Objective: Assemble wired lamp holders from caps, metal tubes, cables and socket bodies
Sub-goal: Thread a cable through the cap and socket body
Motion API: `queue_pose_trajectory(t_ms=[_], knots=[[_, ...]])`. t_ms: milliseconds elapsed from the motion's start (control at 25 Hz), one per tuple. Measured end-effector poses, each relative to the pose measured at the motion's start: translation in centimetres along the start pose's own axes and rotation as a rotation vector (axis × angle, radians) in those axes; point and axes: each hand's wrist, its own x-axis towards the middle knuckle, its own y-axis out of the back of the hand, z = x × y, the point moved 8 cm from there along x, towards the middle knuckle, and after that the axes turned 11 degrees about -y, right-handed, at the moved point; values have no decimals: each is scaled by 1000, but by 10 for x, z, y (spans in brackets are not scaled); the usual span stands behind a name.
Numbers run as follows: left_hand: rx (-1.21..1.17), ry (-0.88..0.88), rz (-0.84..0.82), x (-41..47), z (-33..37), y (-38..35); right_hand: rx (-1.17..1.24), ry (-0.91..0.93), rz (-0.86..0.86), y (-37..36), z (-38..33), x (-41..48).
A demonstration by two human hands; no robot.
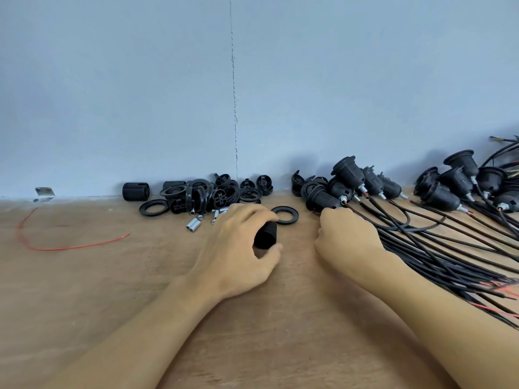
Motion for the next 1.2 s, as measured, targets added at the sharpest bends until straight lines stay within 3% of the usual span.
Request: queue_pose_trajectory(t_ms=[80, 240, 400, 560, 800, 960, 1080, 1200], knots=[[18, 68, 3, -2, -6, 0, 103, 27, 25, -2, 1, 3], [-17, 154, -72, -6, -17, -7, 590, 105, -10, -3, -7, 8], [-68, 138, -48, -5, -16, -4, 910, 166, -174, -10, -17, 5], [-74, 177, 9, -7, -23, -3, 1052, 155, -259, -17, -13, 6], [-305, 210, 43, -8, -24, -7, 1142, 176, -340, -15, -17, 3], [-583, 332, 81, -6, -7, -4, 1735, 81, -456, -7, -24, 12], [-810, 393, -61, -5, 13, -15, 1985, -56, -415, -7, -17, 17], [-623, 346, -226, -8, 28, -29, 2121, -247, -397, -19, -8, 18]])
